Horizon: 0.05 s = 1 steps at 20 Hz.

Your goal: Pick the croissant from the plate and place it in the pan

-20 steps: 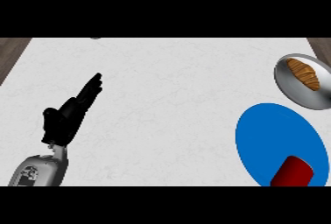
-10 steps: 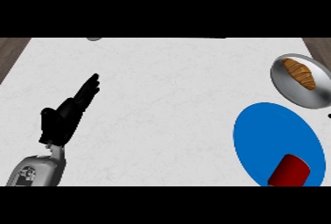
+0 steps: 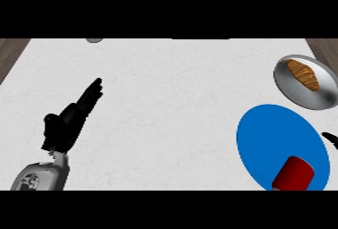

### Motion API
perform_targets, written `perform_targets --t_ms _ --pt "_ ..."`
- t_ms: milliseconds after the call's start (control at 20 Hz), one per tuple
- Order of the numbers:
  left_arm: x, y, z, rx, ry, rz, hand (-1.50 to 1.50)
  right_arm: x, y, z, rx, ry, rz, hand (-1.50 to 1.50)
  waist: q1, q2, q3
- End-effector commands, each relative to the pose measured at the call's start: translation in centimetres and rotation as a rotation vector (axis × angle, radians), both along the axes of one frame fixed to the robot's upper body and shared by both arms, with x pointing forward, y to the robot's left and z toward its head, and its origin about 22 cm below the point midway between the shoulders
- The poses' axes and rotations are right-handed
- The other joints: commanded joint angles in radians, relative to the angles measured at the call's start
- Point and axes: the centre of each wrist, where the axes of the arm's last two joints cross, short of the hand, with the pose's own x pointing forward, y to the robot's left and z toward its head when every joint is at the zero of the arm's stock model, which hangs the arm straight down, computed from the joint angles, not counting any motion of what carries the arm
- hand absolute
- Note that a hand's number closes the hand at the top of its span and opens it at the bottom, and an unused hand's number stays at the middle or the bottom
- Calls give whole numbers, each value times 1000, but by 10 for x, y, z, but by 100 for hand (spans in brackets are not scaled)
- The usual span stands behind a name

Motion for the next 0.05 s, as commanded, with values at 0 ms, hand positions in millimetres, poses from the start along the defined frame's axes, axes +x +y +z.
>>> perform_targets --t_ms 0 --pt "-3 -2 6 12 -2 12 0 -31 -12 -9 -9 4 -27 -150 -5 -3 -1"
